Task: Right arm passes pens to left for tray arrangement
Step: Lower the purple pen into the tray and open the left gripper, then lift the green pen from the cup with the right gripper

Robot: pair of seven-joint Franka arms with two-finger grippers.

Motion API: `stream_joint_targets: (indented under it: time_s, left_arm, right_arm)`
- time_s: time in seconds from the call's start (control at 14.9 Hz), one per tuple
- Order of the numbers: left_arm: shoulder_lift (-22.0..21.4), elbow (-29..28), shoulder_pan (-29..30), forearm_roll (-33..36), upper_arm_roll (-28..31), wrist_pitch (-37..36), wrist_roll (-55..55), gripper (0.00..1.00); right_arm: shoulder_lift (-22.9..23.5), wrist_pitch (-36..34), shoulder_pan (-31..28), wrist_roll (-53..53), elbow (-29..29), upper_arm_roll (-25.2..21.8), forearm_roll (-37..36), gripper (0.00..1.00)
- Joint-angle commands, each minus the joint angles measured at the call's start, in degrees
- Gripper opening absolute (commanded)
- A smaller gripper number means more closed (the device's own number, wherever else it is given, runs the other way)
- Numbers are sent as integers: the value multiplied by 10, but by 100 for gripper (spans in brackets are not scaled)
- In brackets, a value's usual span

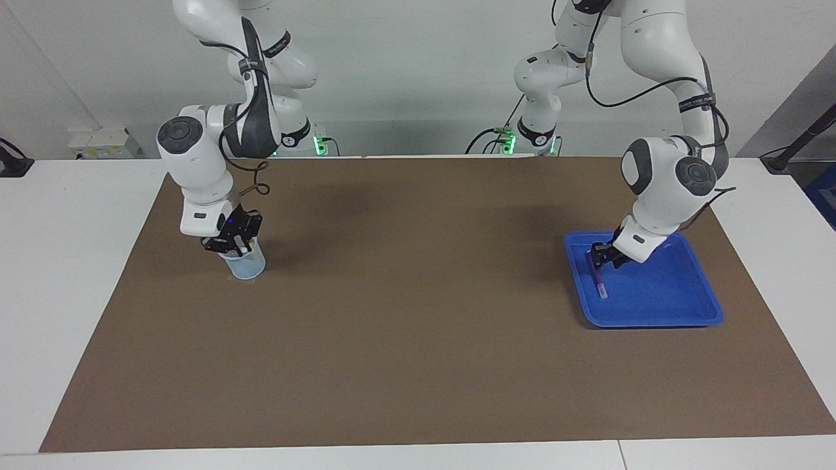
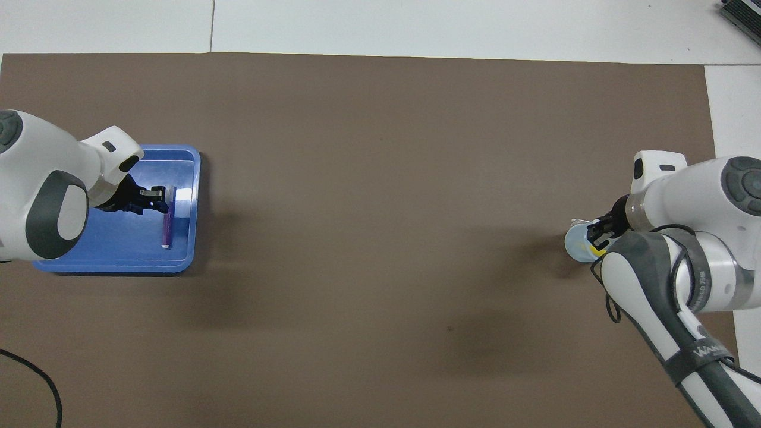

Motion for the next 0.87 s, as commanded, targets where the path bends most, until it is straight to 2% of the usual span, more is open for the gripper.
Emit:
stream_joint_targets:
  time_s: [0.0,0.2,0.27,0.4,0.6,0.67,0.81]
  left_arm:
    - [-26,9,-2,-46,0,-40,-30,52]
    - [-39,54,-11,-65,-7,-107,-44,56]
    - [-38,78,-14,-74,-8,-133,-60,60]
    - [-37,110,-31,-91,-8,-171,-113,61]
    - [-41,115,-58,-108,-19,-185,-211,61]
    - [-46,120,-58,-132,-26,-187,-251,61]
    - [-50,123,-57,-191,-28,-190,-330,61]
  right_arm:
    - [3,-50,-9,-9,41,5,-4,0]
    - [-6,-128,-10,-26,102,4,-12,0]
    - [-9,-150,-10,-35,123,4,-12,0]
    - [-9,-192,-6,-44,173,5,-13,0]
    - [-11,-238,14,-37,229,13,-1,0]
    - [-12,-238,18,-25,236,15,7,0]
    - [-12,-238,18,39,234,25,76,0]
